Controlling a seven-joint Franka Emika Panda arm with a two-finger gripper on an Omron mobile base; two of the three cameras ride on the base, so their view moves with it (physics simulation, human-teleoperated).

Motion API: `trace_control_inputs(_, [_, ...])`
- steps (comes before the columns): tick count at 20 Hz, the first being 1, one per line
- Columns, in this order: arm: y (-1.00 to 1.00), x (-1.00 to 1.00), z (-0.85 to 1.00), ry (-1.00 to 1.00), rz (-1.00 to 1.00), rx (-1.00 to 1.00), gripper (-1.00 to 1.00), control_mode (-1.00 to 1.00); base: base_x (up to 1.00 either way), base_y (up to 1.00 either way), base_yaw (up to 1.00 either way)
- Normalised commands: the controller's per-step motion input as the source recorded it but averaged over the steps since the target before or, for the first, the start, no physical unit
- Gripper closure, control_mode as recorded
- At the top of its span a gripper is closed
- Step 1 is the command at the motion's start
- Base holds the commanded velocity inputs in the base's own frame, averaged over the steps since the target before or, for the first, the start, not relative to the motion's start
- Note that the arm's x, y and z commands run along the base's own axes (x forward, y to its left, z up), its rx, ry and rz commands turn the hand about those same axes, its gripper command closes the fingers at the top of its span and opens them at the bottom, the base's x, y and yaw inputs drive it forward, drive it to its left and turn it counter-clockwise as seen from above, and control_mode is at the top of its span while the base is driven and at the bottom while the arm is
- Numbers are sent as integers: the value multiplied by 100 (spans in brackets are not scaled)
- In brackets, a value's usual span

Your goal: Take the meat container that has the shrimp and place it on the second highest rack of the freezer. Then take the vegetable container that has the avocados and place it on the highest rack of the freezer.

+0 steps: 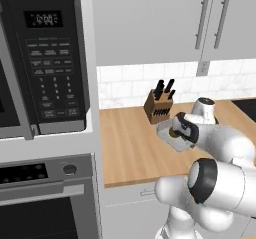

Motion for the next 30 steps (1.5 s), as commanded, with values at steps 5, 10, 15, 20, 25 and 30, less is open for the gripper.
trace_control_inputs(5, [8,-53,90,-8,-21,0,100,-100,0,0,0])
trace_control_inputs(10, [49,-51,79,-3,-22,0,100,-100,0,0,0])
trace_control_inputs(15, [53,-18,83,0,-2,0,100,-100,0,0,0])
trace_control_inputs(20, [19,-25,55,0,-4,1,100,-100,0,0,0])
trace_control_inputs(25, [0,-28,45,11,-2,9,100,-100,0,0,0])
trace_control_inputs(30, [0,-22,11,4,-3,14,100,-100,0,0,0])
